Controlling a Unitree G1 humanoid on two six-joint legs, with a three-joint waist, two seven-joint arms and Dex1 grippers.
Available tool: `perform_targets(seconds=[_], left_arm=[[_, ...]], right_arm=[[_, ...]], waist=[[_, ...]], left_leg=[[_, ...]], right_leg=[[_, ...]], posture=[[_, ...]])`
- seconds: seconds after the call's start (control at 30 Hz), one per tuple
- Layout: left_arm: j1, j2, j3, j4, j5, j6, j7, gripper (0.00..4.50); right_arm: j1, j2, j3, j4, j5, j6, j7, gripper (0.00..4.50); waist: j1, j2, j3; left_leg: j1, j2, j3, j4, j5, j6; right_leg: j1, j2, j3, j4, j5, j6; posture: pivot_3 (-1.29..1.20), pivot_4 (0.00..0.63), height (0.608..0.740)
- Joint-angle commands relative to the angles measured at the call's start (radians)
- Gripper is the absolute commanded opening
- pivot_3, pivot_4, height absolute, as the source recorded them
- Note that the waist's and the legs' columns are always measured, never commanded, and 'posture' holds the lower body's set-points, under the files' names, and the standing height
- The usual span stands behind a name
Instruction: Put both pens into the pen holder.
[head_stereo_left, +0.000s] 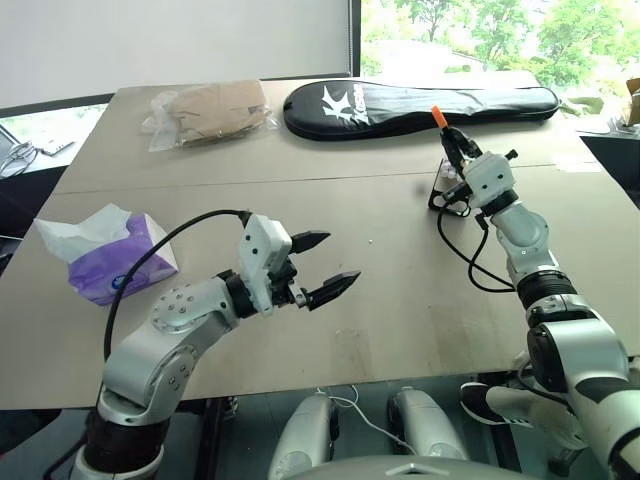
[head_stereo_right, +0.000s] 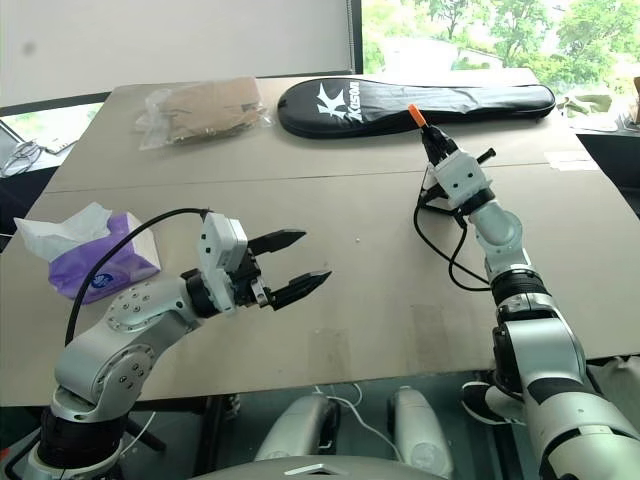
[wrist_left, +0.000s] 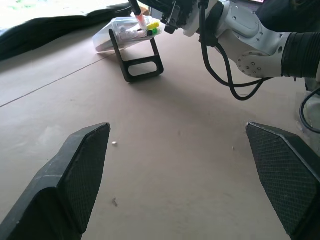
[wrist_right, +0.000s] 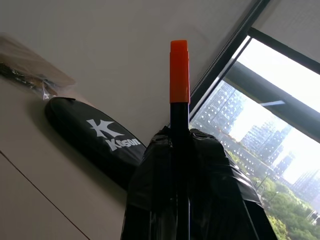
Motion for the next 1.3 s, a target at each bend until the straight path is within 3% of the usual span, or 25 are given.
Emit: perform_targets(seconds=[0.03, 0.43, 0.77, 1.07, 1.2, 1.3], left_arm=[[0.027, 0.001, 0.017, -0.01, 0.009, -0.058, -0.027, 4.5], [0.123, -0.001, 0.027, 0.081, 0.059, -0.212, -0.112, 4.5], [0.163, -0.01, 0.014, 0.144, 0.091, -0.293, -0.151, 4.5], [0.147, -0.023, -0.008, 0.205, 0.118, -0.339, -0.185, 4.5], [0.154, -0.029, -0.003, 0.214, 0.136, -0.358, -0.181, 4.5], [0.166, -0.054, 0.021, 0.225, 0.13, -0.348, -0.137, 4.5]], right_arm=[[-0.041, -0.015, 0.0, 0.008, -0.001, -0.035, -0.016, 0.02], [-0.065, -0.016, -0.01, 0.071, 0.009, -0.051, -0.033, 0.02], [-0.002, -0.031, -0.036, 0.02, 0.051, -0.072, -0.022, 4.44], [0.099, -0.041, -0.042, -0.134, 0.116, 0.014, 0.022, 4.44], [0.243, -0.041, -0.041, -0.464, 0.285, 0.231, 0.139, 4.44], [0.442, -0.088, -0.004, -0.839, 0.425, 0.506, 0.233, 4.44]], waist=[[0.0, 0.0, 0.0], [0.0, 0.0, 0.0], [0.0, 0.0, 0.0], [-0.001, 0.0, 0.0], [0.003, 0.0, 0.0], [0.011, 0.0, 0.0]], left_leg=[[0.0, 0.0, 0.0, 0.0, 0.0, 0.0], [0.0, 0.0, 0.001, 0.0, -0.001, 0.002], [0.0, 0.001, 0.001, 0.0, -0.002, 0.003], [0.0, 0.001, 0.001, 0.0, -0.002, 0.004], [0.0, 0.001, 0.0, 0.0, -0.002, 0.004], [-0.001, 0.001, -0.002, 0.0, -0.003, 0.004]], right_leg=[[0.0, 0.0, 0.0, 0.0, 0.0, 0.0], [0.0, 0.0, 0.001, 0.0, 0.0, 0.0], [0.0, 0.0, 0.001, 0.0, 0.0, 0.0], [0.0, 0.0, 0.001, 0.0, 0.0, 0.0], [0.0, 0.0, 0.001, 0.001, 0.0, 0.0], [0.0, -0.001, 0.001, 0.0, 0.0, 0.0]], posture=[[0.0, 0.15, 0.74], [0.0, 0.15, 0.74], [0.0, 0.15, 0.74], [0.0, 0.15, 0.74], [0.0, 0.15, 0.74], [0.0, 0.15, 0.74]])
